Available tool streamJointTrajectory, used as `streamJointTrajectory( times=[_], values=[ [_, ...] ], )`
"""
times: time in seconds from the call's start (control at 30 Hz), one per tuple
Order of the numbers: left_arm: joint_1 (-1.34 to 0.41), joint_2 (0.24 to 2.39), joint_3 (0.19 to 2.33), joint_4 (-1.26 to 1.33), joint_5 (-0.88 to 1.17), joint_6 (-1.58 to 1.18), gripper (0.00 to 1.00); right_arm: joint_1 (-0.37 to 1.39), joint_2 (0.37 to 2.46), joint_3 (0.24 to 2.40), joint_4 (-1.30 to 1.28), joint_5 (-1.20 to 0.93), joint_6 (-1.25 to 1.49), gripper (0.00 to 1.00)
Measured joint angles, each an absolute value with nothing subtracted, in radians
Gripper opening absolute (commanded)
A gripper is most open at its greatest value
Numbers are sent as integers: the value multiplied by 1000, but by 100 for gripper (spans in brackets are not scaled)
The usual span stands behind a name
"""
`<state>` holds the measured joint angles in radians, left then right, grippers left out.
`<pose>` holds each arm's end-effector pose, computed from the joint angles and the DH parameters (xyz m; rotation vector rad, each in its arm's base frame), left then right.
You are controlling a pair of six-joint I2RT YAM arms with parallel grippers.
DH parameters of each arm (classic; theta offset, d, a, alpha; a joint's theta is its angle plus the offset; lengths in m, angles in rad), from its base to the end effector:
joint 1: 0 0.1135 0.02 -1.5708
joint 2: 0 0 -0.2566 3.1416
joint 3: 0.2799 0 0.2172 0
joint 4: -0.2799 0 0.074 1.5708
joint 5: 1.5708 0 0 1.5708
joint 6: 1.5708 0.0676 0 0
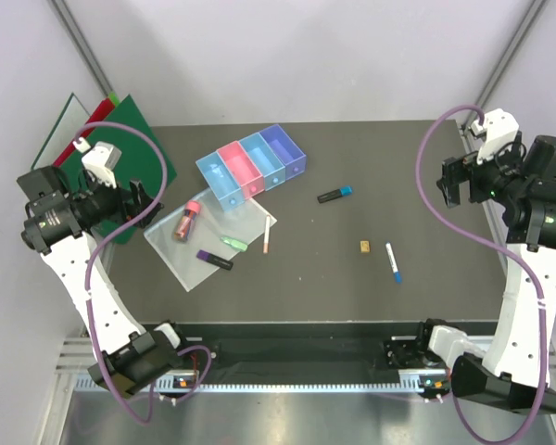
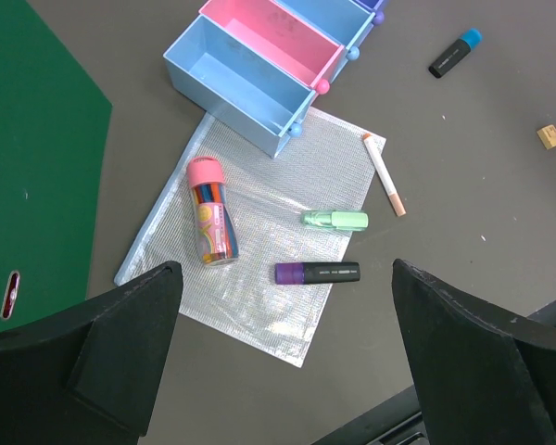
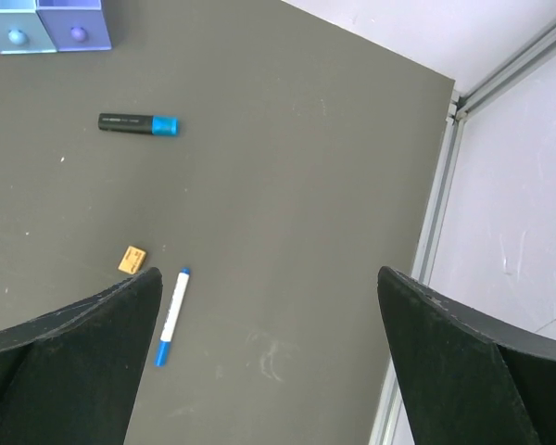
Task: Sort the stationery into containers
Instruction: Move the storage box to the center of the board.
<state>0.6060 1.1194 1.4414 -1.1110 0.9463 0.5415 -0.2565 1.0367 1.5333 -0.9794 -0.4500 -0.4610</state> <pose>0.1686 0.0501 0.3868 0.3534 1.9911 -0.4082 0.1659 -0.0131 0.4240 -0.4755 1.9448 0.0038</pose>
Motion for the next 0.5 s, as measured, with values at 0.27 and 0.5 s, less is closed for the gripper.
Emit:
streamJointTrajectory(
  times=[0.27,0.5],
  values=[
    [606,1120,1441,-1109,946,538,99,-257,1037,1532,-974,-462,-484,100],
    [603,1097,1344,-1017,911,469,99,-226,1069,1518,-954,-474,-495,100]
  ],
)
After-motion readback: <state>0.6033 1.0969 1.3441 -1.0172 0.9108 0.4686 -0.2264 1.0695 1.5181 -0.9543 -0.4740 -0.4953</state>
